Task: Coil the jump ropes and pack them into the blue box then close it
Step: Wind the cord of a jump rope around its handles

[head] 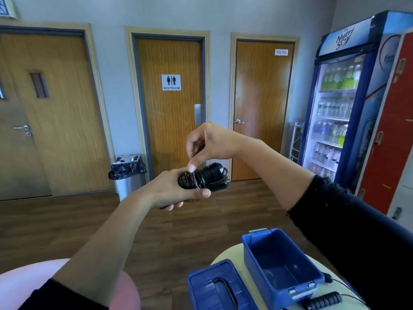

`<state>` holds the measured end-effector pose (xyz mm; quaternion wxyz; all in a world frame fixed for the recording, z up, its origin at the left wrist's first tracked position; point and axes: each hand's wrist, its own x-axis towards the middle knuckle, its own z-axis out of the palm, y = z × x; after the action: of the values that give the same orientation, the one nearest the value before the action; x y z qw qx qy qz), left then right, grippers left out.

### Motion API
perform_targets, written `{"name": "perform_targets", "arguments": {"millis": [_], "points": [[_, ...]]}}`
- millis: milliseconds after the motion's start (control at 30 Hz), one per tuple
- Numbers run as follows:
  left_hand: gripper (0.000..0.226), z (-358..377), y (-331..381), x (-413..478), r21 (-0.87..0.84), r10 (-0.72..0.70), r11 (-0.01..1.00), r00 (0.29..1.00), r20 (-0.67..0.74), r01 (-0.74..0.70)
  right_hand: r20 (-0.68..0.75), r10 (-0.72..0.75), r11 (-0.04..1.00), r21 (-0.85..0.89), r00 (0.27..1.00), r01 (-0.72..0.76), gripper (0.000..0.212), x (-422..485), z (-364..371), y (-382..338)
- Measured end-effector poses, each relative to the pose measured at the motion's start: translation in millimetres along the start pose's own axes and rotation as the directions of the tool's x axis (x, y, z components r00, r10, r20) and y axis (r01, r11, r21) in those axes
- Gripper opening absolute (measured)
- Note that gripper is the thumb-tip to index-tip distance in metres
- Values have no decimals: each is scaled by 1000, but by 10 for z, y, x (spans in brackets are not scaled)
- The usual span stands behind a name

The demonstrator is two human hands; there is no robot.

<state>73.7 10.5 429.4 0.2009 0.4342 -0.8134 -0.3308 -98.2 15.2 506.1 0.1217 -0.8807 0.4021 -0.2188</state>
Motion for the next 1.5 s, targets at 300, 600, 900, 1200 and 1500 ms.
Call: {"name": "perform_targets", "arguments": {"millis": [300,600,900,1200,1500], "points": [[44,65,-230,2,-327,205,928,977,49,-179,117,196,682,697,974,-221,19,-81,343,380],[71,81,-478,87,-427,158,895,987,33,-129,21,485,438,860,874,-263,24,-298,615,374],[80,179,-565,152,-482,106,874,992,65,-62,-232,554,654,716,800,-245,29,-434,713,314],[93,193,-602,164,-554,70,833,992,106,0,-424,397,822,559,814,-109,31,-535,842,323],[97,226,-548,227,-661,43,750,994,105,38,-699,332,900,436,634,9,24,-449,996,258]]}}
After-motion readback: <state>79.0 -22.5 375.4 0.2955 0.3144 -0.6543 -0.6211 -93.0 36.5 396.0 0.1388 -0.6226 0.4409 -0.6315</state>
